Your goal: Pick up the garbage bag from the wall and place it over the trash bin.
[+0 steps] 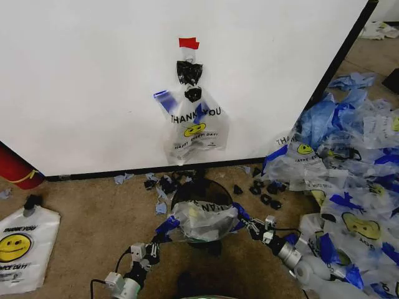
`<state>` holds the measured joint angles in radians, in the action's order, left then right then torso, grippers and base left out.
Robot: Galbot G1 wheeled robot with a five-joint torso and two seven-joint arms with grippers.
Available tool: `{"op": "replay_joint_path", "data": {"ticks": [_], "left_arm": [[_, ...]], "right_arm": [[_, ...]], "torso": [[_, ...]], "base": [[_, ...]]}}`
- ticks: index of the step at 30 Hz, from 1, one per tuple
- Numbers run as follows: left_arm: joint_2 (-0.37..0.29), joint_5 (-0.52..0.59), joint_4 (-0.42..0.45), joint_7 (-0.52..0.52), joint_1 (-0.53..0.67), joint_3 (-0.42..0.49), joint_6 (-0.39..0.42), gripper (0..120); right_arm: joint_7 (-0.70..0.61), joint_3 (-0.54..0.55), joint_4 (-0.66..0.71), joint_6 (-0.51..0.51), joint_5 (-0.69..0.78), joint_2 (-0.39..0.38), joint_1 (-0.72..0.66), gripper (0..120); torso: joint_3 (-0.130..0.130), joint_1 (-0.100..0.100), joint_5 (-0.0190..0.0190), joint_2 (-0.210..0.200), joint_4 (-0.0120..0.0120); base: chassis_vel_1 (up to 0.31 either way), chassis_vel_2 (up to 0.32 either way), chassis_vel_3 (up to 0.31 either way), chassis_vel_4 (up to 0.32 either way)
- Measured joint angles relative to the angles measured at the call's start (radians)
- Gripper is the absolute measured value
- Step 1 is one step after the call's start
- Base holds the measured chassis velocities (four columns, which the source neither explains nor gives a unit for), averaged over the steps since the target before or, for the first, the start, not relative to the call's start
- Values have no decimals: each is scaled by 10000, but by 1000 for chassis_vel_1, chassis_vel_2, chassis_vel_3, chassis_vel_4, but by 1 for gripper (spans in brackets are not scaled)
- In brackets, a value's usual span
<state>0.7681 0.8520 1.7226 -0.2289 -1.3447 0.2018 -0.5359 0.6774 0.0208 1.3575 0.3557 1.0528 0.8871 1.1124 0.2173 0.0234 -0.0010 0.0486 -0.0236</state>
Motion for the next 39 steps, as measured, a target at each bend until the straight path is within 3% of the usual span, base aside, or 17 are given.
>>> {"op": "replay_joint_path", "data": {"ticks": [39], "left_arm": [[311,81,-295,-617,310,-130,18,0]], "right_arm": [[-310,-24,-80,-89,-126,81,-266,0]], "torso": [[0,0,1,0,0]], "base": [[0,0,0,0]]}}
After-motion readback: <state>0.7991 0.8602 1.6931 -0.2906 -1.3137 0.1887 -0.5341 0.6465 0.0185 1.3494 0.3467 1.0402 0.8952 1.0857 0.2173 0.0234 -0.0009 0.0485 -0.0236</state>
